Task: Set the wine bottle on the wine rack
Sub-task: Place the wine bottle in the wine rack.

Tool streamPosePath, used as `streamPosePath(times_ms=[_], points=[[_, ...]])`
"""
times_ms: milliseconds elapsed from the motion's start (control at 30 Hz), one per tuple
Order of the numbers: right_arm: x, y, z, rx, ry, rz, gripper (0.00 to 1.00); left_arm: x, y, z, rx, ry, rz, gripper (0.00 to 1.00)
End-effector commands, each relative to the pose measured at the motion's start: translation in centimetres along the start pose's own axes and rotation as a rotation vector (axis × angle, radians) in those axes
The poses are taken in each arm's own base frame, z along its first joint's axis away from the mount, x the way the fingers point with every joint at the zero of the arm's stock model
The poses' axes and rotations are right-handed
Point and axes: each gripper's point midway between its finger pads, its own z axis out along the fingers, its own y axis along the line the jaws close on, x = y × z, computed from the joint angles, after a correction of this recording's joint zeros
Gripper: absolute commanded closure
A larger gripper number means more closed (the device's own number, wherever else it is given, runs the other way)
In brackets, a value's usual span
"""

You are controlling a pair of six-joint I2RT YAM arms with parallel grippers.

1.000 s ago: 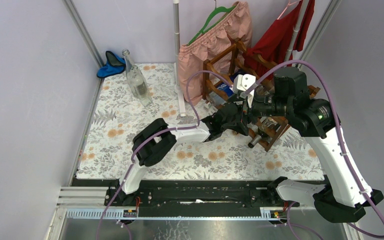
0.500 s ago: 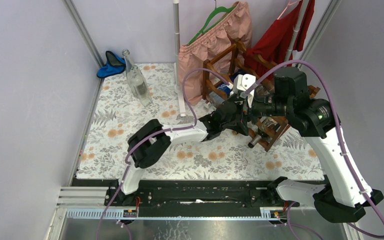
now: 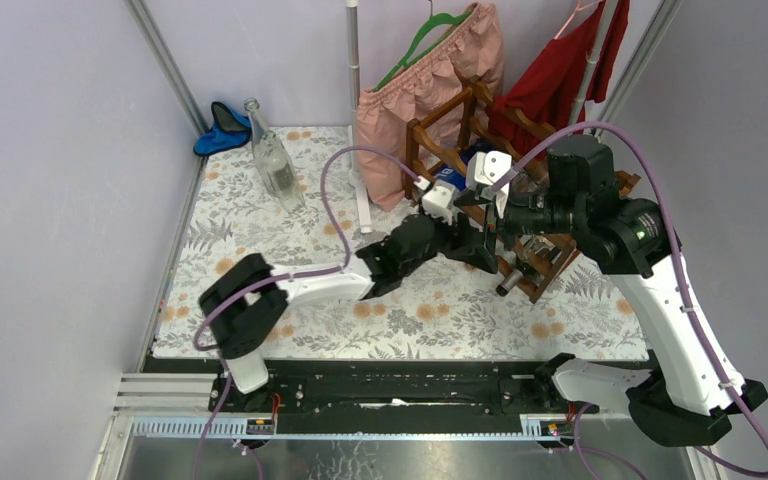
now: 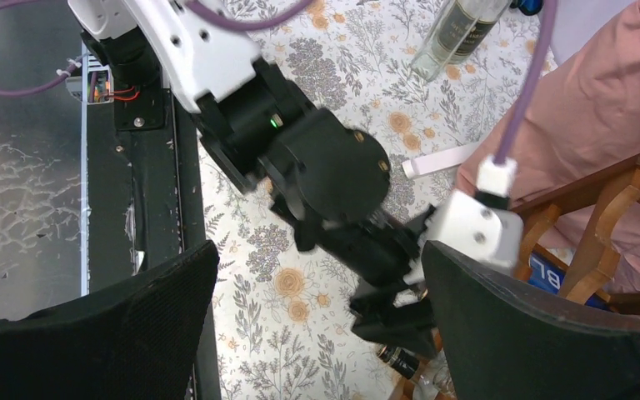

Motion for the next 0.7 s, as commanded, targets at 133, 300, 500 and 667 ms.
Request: streamPosePath(times_ms=[133, 300, 500, 667], points=[[-0.2, 0.6, -0.4, -0.019, -0.031, -0.022, 0.0, -2.9, 0.1, -7.6, 0.078, -0.022, 0.033, 0.31], [0.7, 0.2, 0.1, -0.014, -0.022, -0.002, 0.0, -3.1, 3.4, -12.0, -0.025, 0.028, 0.105, 0.19], [1.5, -0.3, 0.5, -0.009, -0.024, 0.022, 0.0, -6.5, 9.4, -16.0, -0.133, 0.015, 0.073, 0.09], [2.8, -0.7, 1.1, 0.01, -0.015, 0.034, 0.0, -10.3, 14.1, -18.8, -0.225, -0.051, -0.006, 0.02]])
